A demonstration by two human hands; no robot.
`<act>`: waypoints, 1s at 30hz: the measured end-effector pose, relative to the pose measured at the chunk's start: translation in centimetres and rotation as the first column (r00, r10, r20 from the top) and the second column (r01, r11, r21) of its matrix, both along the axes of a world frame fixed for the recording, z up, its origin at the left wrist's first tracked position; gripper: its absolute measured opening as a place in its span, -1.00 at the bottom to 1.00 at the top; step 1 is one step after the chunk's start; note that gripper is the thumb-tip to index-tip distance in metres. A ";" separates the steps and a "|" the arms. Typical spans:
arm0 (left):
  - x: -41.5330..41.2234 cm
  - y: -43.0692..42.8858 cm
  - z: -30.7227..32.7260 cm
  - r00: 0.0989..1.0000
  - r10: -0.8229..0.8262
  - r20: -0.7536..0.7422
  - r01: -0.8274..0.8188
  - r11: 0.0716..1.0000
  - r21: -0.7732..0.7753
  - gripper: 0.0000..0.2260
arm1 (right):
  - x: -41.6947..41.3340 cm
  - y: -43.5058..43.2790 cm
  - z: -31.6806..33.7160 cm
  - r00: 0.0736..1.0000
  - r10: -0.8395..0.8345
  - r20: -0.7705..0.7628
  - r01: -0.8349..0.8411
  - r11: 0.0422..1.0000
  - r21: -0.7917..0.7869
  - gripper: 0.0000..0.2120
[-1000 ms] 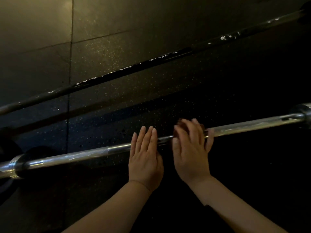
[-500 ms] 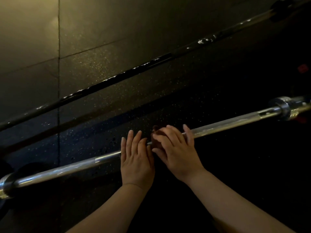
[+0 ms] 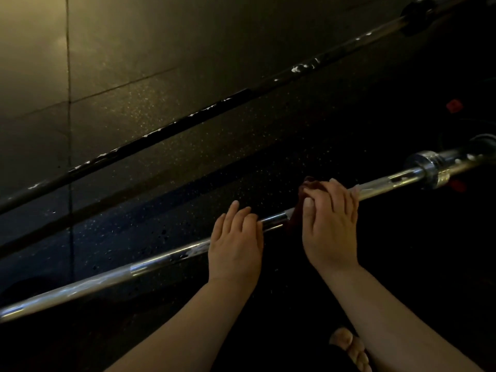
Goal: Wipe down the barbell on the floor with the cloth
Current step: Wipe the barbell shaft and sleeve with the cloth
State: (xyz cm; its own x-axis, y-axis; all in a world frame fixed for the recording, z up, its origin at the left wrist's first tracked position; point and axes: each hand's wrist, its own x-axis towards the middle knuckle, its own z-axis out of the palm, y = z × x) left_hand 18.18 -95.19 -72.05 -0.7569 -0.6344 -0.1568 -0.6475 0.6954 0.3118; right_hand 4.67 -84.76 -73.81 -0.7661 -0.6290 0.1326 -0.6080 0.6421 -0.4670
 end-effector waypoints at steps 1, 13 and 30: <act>-0.5 0.1 0.1 1.000 -0.007 0.017 0.007 1.000 0.013 -0.52 | 0.5 -0.1 -0.1 0.999 -0.012 0.035 0.012 1.000 0.003 -0.64; -3.5 1.4 0.2 0.994 -0.052 0.099 0.054 0.998 -0.023 -0.42 | 0.2 1.2 -0.9 0.998 0.035 0.056 -0.034 0.999 -0.014 -0.64; -5.9 1.1 1.3 0.978 -0.173 0.115 0.162 0.981 0.103 -0.61 | -4.8 3.9 -1.2 0.983 0.170 -0.067 -0.166 0.984 0.062 -0.63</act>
